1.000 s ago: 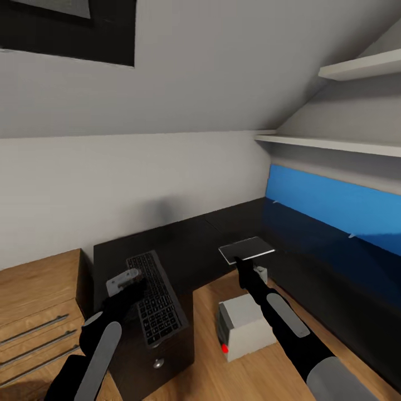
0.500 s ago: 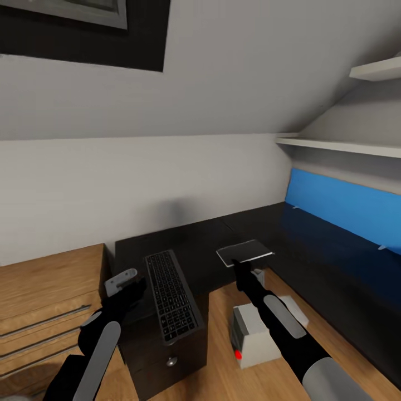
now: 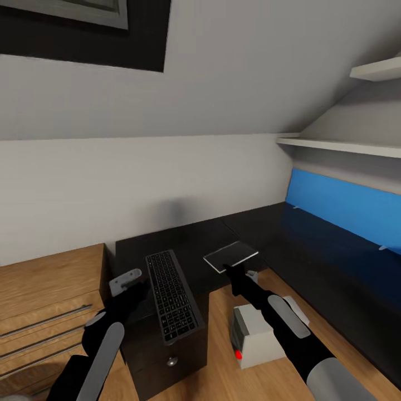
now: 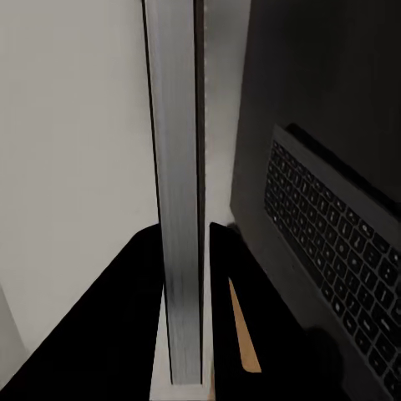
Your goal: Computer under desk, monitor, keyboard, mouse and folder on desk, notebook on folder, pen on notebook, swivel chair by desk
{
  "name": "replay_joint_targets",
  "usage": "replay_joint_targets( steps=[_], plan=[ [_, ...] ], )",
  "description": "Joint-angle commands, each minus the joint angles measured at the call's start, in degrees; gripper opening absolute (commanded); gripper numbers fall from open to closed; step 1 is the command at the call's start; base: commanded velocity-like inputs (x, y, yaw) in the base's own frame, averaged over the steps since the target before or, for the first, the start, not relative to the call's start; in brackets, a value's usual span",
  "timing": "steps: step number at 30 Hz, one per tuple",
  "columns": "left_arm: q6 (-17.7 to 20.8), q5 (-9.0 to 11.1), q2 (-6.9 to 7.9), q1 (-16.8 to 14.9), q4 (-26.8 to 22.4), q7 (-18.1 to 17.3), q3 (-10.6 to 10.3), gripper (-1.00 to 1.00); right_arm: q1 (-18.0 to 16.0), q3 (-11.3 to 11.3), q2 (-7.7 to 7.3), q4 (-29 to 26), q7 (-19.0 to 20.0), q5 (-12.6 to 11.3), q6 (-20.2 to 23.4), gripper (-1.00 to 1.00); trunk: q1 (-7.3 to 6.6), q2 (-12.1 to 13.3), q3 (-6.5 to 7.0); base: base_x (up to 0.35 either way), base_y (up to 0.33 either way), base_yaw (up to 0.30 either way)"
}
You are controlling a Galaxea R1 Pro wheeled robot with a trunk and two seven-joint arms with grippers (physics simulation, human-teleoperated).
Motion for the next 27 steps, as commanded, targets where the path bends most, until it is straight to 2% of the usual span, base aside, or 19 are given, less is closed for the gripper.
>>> replay_joint_targets(
  steps=[1,5,6,7,9,10,14,20,27],
  plan=[
    [0.1,0.5,0.00,0.0,-0.1,0.5,-0.2,1.00,-0.1,0.1,-0.08,0.0,0.3,-0.7,0.1,-1.00,0.00,0.0,-0.07,0.000,0.000,0.000],
    [0.1,0.5,0.00,0.0,-0.1,0.5,-0.6,1.00,0.0,0.1,-0.15,0.3,0.2,-2.8,0.3,-1.00,0.00,0.0,-0.07,0.000,0.000,0.000],
    [0.1,0.5,-0.02,0.0,-0.1,0.5,-0.7,1.00,0.0,0.0,-0.19,1.2,0.1,-5.9,0.4,-1.00,0.00,0.0,-0.07,0.000,0.000,0.000],
    [0.2,0.5,-0.06,0.0,-0.1,0.5,-0.8,1.00,0.0,-0.1,-0.34,2.0,0.1,-7.6,0.4,-1.00,0.00,0.0,-0.07,0.000,0.000,0.000],
    [0.2,0.6,-0.10,0.0,-0.1,0.4,-0.8,1.00,0.0,-0.2,-0.62,2.7,0.1,-9.1,0.4,-1.00,0.00,0.0,-0.07,0.000,0.000,0.000],
    [0.2,0.6,-0.19,0.0,-0.1,0.5,-0.8,1.00,0.0,-0.4,-0.93,3.3,0.1,-10.9,0.4,-1.00,0.22,-0.4,-0.25,0.000,0.000,0.000],
    [0.2,0.6,-0.41,0.0,-0.1,0.5,-0.8,1.00,0.0,-0.6,-1.37,4.4,0.0,-14.7,0.4,-1.00,1.10,-2.0,-0.96,0.000,0.000,0.000],
    [0.2,0.6,-0.44,0.0,-0.1,0.5,-0.8,1.00,0.0,-0.5,-1.31,4.5,0.1,-15.0,0.2,-1.00,2.42,-4.5,-2.04,0.000,0.000,0.000],
    [0.2,0.6,-0.44,0.0,-0.1,0.5,-0.8,1.00,0.0,0.0,-1.11,4.5,0.0,-14.3,-0.3,-1.00,3.96,-7.3,-3.30,0.000,0.000,0.000]
  ],
)
